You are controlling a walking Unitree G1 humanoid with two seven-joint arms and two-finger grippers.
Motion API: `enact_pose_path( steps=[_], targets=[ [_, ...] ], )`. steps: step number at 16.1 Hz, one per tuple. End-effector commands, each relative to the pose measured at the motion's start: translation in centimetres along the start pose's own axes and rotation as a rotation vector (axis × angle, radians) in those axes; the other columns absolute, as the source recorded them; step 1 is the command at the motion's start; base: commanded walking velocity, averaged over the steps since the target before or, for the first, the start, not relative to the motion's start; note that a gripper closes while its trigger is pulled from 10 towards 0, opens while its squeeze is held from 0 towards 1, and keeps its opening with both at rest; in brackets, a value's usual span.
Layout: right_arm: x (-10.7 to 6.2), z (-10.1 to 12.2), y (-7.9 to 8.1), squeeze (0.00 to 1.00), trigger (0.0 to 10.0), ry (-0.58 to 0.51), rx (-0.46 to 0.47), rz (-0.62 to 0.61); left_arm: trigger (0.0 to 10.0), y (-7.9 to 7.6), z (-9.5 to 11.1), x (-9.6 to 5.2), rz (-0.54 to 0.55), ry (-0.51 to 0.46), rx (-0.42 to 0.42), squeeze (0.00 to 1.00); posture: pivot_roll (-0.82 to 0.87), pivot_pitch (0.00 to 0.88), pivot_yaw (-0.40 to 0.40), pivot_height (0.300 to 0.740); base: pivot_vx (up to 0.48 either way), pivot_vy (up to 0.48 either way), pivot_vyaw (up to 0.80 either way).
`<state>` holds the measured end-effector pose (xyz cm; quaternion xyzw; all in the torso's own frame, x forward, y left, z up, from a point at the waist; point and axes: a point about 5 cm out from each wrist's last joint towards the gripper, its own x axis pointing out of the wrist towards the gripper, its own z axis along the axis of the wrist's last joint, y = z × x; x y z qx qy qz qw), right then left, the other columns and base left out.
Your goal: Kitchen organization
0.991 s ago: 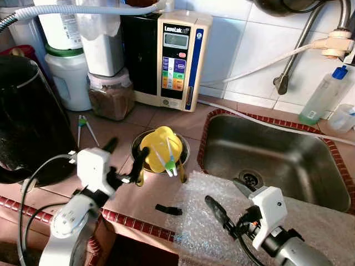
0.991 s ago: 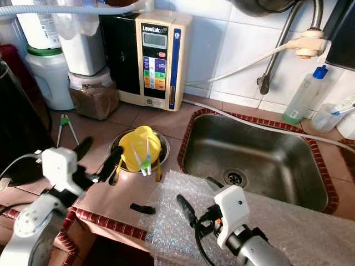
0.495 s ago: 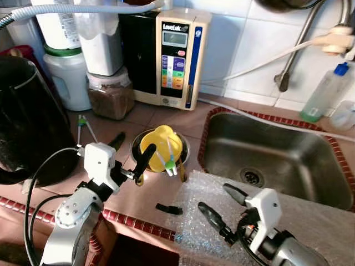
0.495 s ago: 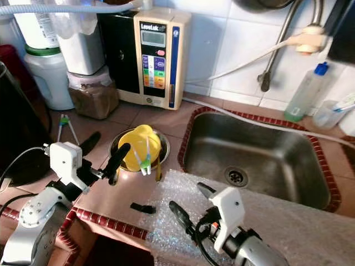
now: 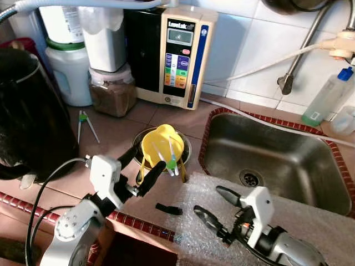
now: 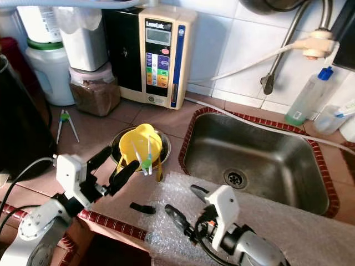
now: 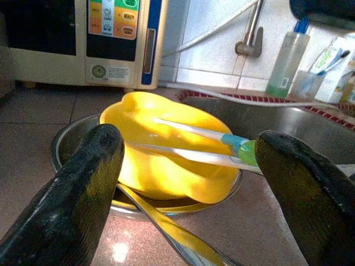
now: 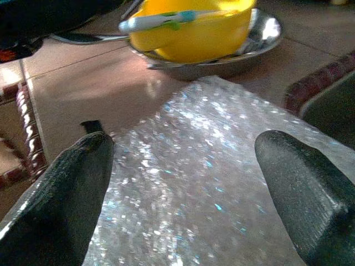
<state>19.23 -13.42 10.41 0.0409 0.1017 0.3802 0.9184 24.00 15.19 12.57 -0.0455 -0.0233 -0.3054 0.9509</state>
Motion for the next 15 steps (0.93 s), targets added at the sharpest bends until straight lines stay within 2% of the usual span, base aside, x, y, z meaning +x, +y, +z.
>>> enact_pose_path(
  steps=[1, 3, 5, 8, 9, 12, 13, 15],
  targets=[
    [0.1, -0.2, 0.1, 0.00, 10.0, 0.013, -0.013, 0.024, 10.0, -0.4, 0.8, 0.2, -0.020, -0.025, 0.007, 0.00, 0.18, 0.000, -0.114, 0.740, 0.000, 0.000, 0.00],
    [0.5, -0.4, 0.1, 0.00, 10.0, 0.028, -0.029, 0.048, 10.0, -0.5, 0.7, 0.2, -0.021, -0.023, 0.001, 0.00, 0.20, 0.000, -0.127, 0.740, 0.000, 0.000, 0.00],
    [1.2, 0.5, 0.1, 0.00, 10.0, -0.003, -0.039, 0.063, 10.0, -0.5, 0.9, 0.1, -0.020, -0.032, 0.004, 0.00, 0.21, 0.000, -0.135, 0.740, 0.000, 0.000, 0.00],
    [2.2, 1.5, -0.8, 0.00, 10.0, -0.013, -0.081, 0.076, 10.0, -0.4, 1.3, 0.7, -0.040, -0.033, 0.017, 0.00, 0.24, 0.000, -0.130, 0.740, 0.000, 0.000, 0.00],
    [2.3, 1.7, -0.8, 0.00, 10.0, -0.018, -0.116, 0.081, 10.0, -0.5, 1.6, 0.7, -0.055, -0.034, 0.036, 0.00, 0.24, 0.000, -0.121, 0.740, 0.000, 0.000, 0.00],
    [2.3, 2.3, -0.6, 0.00, 10.0, -0.034, -0.127, 0.066, 10.0, 0.1, 1.2, 1.1, -0.033, -0.033, 0.040, 0.00, 0.20, 0.000, -0.118, 0.740, 0.000, 0.000, 0.00],
    [1.8, 2.2, 0.1, 0.00, 10.0, -0.009, -0.119, 0.103, 10.0, 0.1, 1.2, 1.7, -0.043, -0.039, 0.032, 0.00, 0.18, 0.000, -0.110, 0.740, 0.000, 0.000, 0.00],
    [1.3, 2.0, 0.4, 0.00, 10.0, 0.019, -0.099, 0.134, 10.0, -0.4, 1.2, 2.1, -0.088, -0.036, 0.029, 0.00, 0.17, 0.000, -0.107, 0.740, 0.000, 0.000, 0.00]
  ],
)
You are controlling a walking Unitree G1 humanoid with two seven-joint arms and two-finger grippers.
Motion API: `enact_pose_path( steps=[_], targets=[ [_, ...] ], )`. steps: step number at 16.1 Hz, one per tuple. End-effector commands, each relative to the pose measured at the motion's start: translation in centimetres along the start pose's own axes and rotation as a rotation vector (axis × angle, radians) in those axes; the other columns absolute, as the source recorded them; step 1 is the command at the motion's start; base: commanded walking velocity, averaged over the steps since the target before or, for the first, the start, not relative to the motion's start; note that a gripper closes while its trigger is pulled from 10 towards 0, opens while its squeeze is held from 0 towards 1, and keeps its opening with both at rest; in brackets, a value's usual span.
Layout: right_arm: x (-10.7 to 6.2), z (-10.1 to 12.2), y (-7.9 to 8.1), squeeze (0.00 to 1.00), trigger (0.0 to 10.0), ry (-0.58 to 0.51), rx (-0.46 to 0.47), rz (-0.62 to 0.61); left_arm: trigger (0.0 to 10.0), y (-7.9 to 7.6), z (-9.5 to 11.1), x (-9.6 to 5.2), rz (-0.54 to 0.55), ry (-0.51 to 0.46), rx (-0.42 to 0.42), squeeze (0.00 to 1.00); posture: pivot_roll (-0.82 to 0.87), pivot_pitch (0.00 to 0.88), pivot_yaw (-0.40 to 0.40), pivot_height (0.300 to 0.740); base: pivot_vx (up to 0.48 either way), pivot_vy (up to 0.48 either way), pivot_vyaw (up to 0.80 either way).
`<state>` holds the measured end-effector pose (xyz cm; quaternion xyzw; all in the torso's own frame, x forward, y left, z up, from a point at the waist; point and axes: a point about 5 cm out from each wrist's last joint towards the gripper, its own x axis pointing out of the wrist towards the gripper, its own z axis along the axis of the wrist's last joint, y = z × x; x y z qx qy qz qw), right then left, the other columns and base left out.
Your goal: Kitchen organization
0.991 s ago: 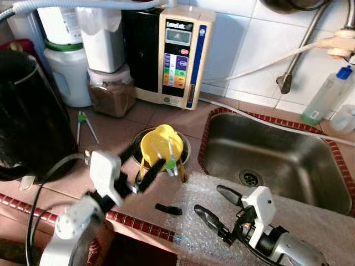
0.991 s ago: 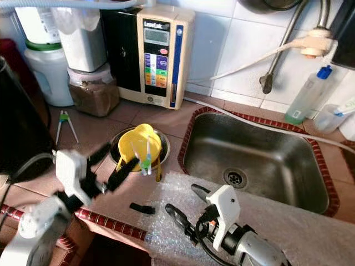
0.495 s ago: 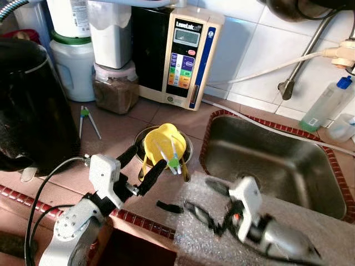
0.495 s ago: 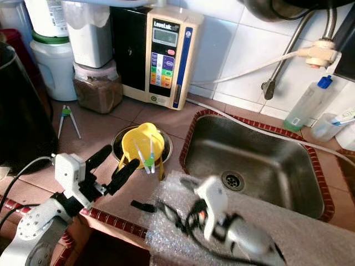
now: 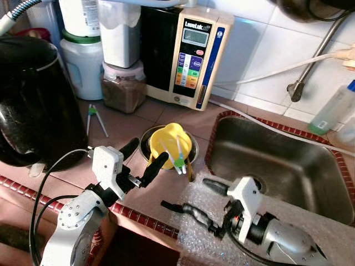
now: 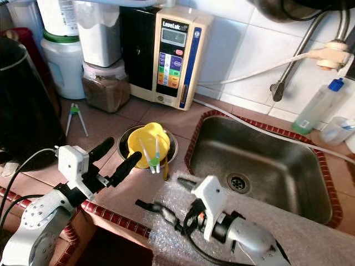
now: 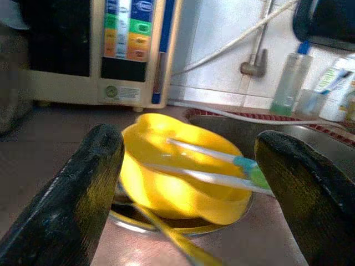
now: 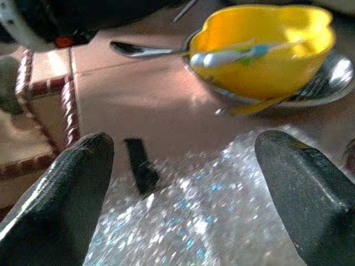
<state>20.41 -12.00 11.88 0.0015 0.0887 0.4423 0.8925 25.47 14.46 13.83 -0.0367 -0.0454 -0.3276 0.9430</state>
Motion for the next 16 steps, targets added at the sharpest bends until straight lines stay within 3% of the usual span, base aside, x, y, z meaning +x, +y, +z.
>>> enact_pose_path(
  steps=[1, 7, 10, 13, 16],
  targets=[
    [-0.3, 0.1, -0.1, 0.00, 10.0, 0.012, -0.016, 0.005, 10.0, -0.7, -0.1, 0.5, -0.058, 0.010, -0.010, 0.00, 0.17, 0.000, -0.107, 0.740, 0.000, 0.000, 0.00],
    [-0.4, 1.2, -1.0, 0.00, 10.0, 0.008, -0.028, 0.011, 10.0, -2.2, 0.2, 0.8, -0.137, 0.016, -0.008, 0.00, 0.19, 0.000, -0.114, 0.740, 0.000, 0.000, 0.00],
    [-1.0, 1.1, -1.0, 0.00, 10.0, 0.004, -0.003, -0.013, 10.0, -2.2, 0.9, 1.0, -0.146, 0.004, -0.018, 0.00, 0.17, 0.000, -0.090, 0.740, 0.000, 0.000, 0.00],
    [-1.9, -0.2, 0.0, 0.00, 10.0, 0.031, 0.041, -0.047, 10.0, -1.8, 1.0, 0.7, -0.160, 0.009, -0.021, 0.00, 0.15, 0.000, -0.066, 0.740, 0.000, 0.000, 0.00],
    [-2.0, -0.5, 0.6, 0.00, 10.0, 0.053, 0.073, -0.019, 10.0, -2.2, 1.7, 1.6, -0.183, -0.010, -0.030, 0.00, 0.14, 0.000, -0.074, 0.740, 0.000, 0.000, 0.00]
  ],
)
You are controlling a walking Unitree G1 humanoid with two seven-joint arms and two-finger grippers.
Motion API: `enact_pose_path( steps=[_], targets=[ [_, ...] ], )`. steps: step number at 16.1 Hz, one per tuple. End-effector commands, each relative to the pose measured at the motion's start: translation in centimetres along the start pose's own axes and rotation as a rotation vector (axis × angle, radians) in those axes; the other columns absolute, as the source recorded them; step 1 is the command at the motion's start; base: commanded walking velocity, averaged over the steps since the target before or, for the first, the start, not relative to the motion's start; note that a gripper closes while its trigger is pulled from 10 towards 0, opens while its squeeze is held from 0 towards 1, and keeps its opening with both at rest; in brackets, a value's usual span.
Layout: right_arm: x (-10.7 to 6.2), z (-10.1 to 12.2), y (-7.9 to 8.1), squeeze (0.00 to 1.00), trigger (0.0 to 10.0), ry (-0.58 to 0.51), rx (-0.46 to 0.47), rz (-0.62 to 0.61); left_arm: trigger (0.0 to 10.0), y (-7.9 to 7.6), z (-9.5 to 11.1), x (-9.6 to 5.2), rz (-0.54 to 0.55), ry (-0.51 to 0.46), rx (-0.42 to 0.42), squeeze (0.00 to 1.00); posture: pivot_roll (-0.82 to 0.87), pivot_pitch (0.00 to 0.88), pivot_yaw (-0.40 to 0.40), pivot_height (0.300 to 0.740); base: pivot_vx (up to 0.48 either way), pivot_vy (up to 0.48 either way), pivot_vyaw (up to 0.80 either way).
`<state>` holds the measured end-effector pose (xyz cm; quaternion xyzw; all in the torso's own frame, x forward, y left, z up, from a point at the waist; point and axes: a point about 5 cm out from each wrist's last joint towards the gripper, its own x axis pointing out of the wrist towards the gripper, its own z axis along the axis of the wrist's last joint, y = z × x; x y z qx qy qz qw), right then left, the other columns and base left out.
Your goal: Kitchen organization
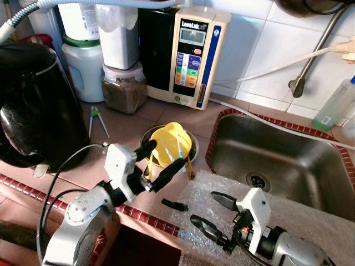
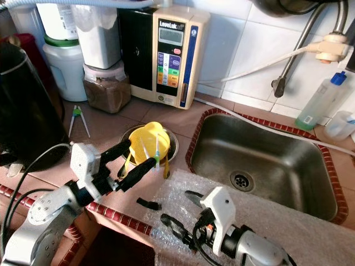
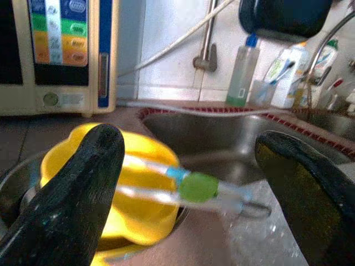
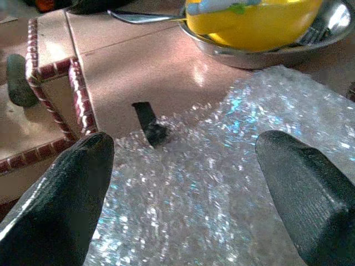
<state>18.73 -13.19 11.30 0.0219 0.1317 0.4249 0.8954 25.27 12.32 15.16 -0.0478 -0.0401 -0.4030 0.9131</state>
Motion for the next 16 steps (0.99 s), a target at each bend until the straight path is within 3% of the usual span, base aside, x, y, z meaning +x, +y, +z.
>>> enact_pose_path(
  steps=[1, 4, 8, 11, 12, 16],
  targets=[
    [-0.1, 0.2, -0.2, 0.00, 10.0, 0.015, -0.032, 0.016, 10.0, -0.8, 0.4, 0.6, -0.048, -0.009, -0.005, 0.00, 0.15, 0.000, -0.089, 0.740, 0.000, 0.000, 0.00],
    [0.3, 0.7, -0.4, 0.00, 10.0, 0.017, -0.050, 0.041, 10.0, -1.1, 1.0, 1.4, -0.053, -0.032, -0.010, 0.00, 0.15, 0.000, -0.100, 0.740, 0.000, 0.000, 0.00],
    [0.2, 1.2, -0.9, 0.00, 10.0, 0.009, -0.068, -0.024, 10.0, -1.1, 0.7, 2.1, -0.086, -0.030, -0.023, 0.00, 0.11, 0.000, -0.090, 0.740, 0.000, 0.000, 0.00],
    [-0.5, 0.6, -0.5, 0.00, 10.0, 0.036, -0.085, -0.045, 10.0, -1.9, 0.4, 3.0, -0.221, 0.014, -0.042, 0.00, 0.07, 0.000, -0.068, 0.740, 0.000, 0.000, 0.00],
    [-0.6, 0.7, -0.5, 0.00, 10.0, 0.041, -0.090, -0.047, 10.0, -1.9, 0.1, 3.1, -0.263, 0.044, -0.018, 0.00, 0.07, 0.000, -0.060, 0.740, 0.000, 0.000, 0.00],
    [-0.6, 0.0, -1.2, 0.00, 10.0, 0.104, -0.139, -0.102, 10.0, -1.1, -0.9, 3.2, -0.248, 0.087, 0.068, 0.00, 0.07, 0.000, -0.058, 0.740, 0.000, 0.000, 0.00]
  ],
)
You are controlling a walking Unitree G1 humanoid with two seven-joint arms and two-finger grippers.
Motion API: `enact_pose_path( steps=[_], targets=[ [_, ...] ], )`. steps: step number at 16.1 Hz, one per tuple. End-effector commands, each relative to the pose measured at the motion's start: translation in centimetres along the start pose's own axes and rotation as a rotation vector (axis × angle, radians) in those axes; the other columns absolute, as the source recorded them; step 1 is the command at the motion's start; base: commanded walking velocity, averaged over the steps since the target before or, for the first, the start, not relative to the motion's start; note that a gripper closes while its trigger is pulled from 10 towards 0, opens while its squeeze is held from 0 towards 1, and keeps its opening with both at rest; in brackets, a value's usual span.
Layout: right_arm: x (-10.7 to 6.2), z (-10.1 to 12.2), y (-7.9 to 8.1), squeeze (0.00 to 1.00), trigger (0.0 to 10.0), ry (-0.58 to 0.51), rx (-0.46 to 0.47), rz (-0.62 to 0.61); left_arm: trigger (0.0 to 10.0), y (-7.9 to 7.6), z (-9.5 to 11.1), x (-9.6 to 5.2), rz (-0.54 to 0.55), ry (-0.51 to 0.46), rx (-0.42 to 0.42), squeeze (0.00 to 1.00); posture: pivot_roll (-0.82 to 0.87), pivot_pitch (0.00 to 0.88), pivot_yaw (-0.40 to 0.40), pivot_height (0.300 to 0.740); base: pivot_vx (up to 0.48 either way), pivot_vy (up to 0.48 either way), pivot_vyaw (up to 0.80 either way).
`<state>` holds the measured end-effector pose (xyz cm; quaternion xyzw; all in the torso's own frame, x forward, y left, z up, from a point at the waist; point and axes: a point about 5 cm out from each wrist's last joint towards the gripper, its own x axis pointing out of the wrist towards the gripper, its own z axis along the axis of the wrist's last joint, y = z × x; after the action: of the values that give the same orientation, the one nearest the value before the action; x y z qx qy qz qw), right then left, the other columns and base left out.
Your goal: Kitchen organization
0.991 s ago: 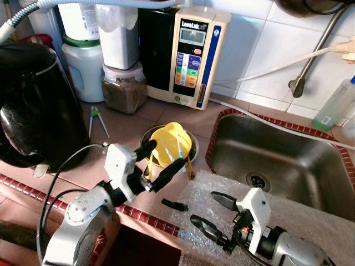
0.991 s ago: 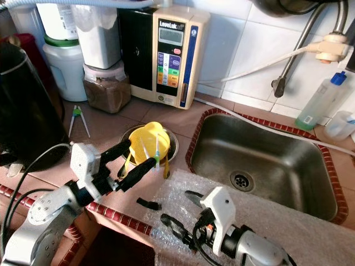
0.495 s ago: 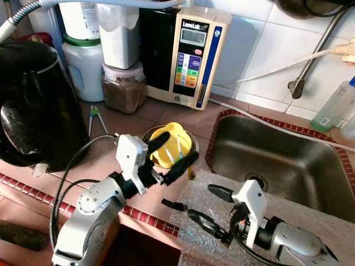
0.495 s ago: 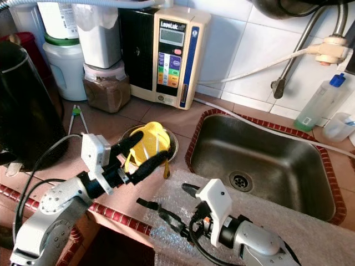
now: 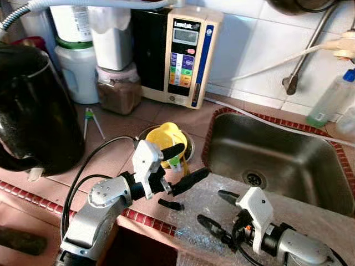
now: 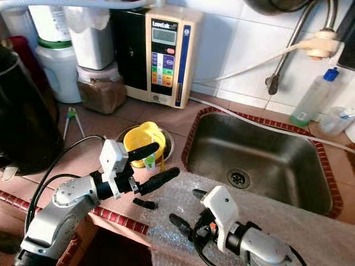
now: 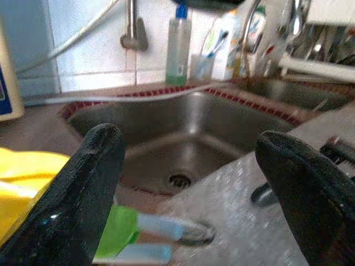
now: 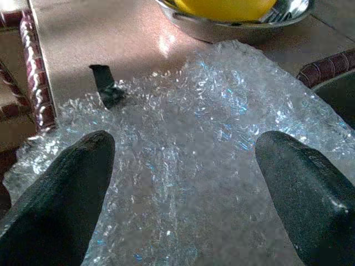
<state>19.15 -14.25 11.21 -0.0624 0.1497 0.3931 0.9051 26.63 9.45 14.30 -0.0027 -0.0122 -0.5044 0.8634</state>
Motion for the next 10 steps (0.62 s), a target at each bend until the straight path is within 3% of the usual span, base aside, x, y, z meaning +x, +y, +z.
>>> enact_pose_path(
  steps=[1, 3, 8, 9, 10],
  targets=[
    [0.1, -0.1, -0.1, 0.00, 10.0, 0.018, -0.025, -0.010, 10.0, 0.0, 0.1, 0.3, -0.023, 0.019, 0.051, 0.00, 0.07, 0.000, -0.060, 0.740, 0.000, 0.000, 0.00],
    [0.1, 0.0, -0.1, 0.00, 10.0, 0.020, -0.036, -0.010, 10.0, 0.1, -0.2, 0.3, -0.020, 0.037, 0.078, 0.00, 0.07, 0.000, -0.062, 0.740, 0.000, 0.000, 0.00],
    [0.4, 1.0, -0.7, 0.00, 10.0, -0.007, -0.081, -0.082, 10.0, 1.9, -0.9, 0.3, 0.152, 0.063, 0.176, 0.00, 0.07, 0.000, -0.060, 0.740, 0.000, 0.000, 0.00],
    [0.4, 0.9, -0.7, 0.00, 10.0, -0.005, -0.083, -0.082, 9.2, 2.1, -1.1, 0.3, 0.166, 0.071, 0.169, 0.00, 0.07, 0.000, -0.060, 0.740, 0.000, 0.000, 0.00],
    [0.4, 1.0, -0.7, 0.00, 10.0, -0.002, -0.092, -0.085, 9.1, 2.1, -1.3, 0.3, 0.160, 0.077, 0.181, 0.00, 0.07, 0.000, -0.060, 0.740, 0.000, 0.000, 0.00]
  ],
)
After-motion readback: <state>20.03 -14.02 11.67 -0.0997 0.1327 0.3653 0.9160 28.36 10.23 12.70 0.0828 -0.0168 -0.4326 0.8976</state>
